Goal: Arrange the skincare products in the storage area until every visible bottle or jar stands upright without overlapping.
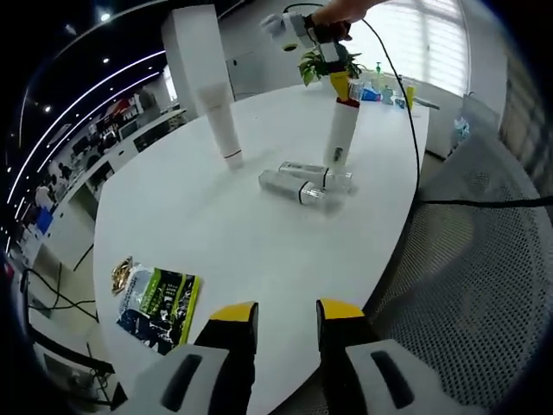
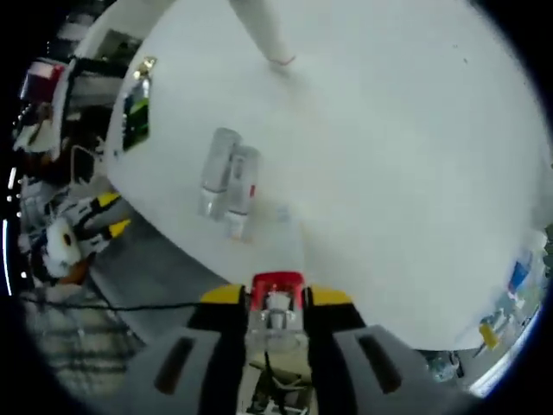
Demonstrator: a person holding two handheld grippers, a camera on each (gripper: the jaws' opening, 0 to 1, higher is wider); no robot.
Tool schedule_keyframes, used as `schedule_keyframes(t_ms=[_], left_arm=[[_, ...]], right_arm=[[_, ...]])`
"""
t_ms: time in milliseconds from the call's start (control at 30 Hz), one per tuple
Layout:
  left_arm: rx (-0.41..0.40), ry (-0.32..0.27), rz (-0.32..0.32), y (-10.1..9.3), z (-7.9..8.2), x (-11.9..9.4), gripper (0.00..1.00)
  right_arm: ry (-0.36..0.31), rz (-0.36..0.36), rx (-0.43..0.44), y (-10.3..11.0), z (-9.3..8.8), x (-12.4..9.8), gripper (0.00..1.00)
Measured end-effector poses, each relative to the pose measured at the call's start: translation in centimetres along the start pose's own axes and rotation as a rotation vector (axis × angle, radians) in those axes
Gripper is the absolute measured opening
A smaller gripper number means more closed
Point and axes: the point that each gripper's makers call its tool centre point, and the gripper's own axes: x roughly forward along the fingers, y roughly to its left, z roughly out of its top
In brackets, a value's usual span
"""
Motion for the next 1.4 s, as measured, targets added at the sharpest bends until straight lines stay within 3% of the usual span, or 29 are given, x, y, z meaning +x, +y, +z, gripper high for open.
schedule_keyframes(t_ms=[200,567,633,767,1100,1400], left_arm=[[-0.004,0.000,0.008,0.2,0.0,-0.1,0.27],[-0.012,-0.004,0.021,0.5,0.0,-0.2,0.27],[-0.015,-0.003,0.023,0.6,-0.1,-0.2,0.27],[-0.013,0.002,0.021,0.5,-0.1,-0.1,0.27],[-0.016,0.013,0.020,0.6,-0.3,0.0,0.27],[-0.012,0.020,0.011,0.4,-0.4,0.1,0.27]], right_arm=[[0.096,-0.039,-0.006,-0.1,0.5,-0.1,0.24],[0.092,-0.033,0.078,-0.2,3.2,-0.8,0.25],[0.124,-0.017,0.109,-0.1,3.0,-0.7,0.25],[0.151,-0.015,0.084,0.1,2.5,-0.8,0.25],[0.124,-0.020,-0.010,-0.2,2.3,-1.0,0.26],[0.069,0.004,-0.031,0.0,2.4,-1.0,0.27]])
